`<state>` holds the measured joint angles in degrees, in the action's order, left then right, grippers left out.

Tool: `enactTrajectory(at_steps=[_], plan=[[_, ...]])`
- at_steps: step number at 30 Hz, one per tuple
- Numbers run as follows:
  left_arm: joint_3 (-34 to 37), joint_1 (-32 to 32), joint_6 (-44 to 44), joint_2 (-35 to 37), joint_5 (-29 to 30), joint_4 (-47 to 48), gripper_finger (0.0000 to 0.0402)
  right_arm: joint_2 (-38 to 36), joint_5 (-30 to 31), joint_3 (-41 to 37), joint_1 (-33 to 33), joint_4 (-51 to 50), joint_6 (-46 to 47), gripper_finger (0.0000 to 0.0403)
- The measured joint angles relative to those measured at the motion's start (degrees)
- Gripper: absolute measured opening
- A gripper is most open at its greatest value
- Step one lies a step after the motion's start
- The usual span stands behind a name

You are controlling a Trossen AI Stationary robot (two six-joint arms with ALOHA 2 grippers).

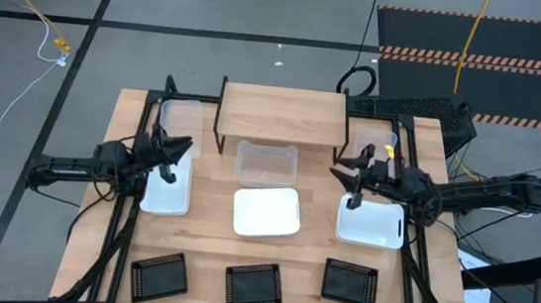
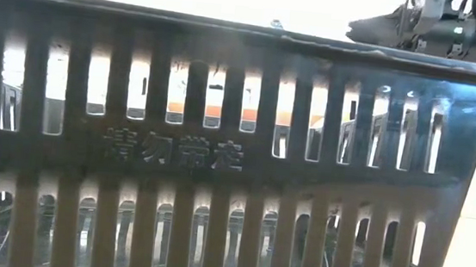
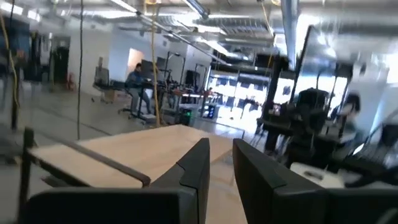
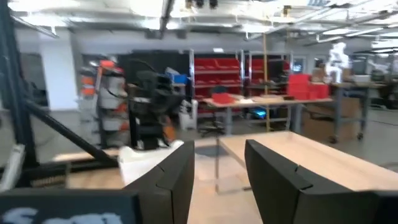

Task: Stack baskets on shelf by color
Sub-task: Put the left transparent bin on the shelf

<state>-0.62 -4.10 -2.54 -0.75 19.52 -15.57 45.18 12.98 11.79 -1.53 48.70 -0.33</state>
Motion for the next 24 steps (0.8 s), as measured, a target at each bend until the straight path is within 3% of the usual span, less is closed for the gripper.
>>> enactTrajectory(at_steps=[3, 6, 14, 16, 18, 24], plan=[[0.0, -0.02, 3.62, 0.0, 0.34, -0.25, 0.0072, 1.42, 0.56, 0.0, -0.79, -0.99, 1.15, 0.0135], [-0.06, -0.11, 6.73, 0.03, 4.65, -0.58, 0.0072, 3.09, 0.51, 0.0, -1.04, -2.28, 2.58, 0.0135], [-0.23, -0.48, -0.68, -0.38, 7.51, -0.42, 0.0072, 8.89, 0.47, 0.0, -1.04, -1.72, 4.15, 0.0134], [-2.04, -1.84, -6.27, -1.3, 13.6, 3.68, 0.0072, 9.81, 0.47, 0.0, -1.04, -0.21, 4.14, 0.0135], [-5.51, -3.85, -10.61, -3.35, 15.47, 13.19, 0.0072, 10.6, 0.47, 0.0, -1.04, 3.2, 3.54, 0.0134], [-18.35, -8.44, -17.11, -17.52, 9.59, 32.52, 0.0074, 11.18, 0.29, 0.04, -1.06, 9.6, 1.47, 0.0135]])
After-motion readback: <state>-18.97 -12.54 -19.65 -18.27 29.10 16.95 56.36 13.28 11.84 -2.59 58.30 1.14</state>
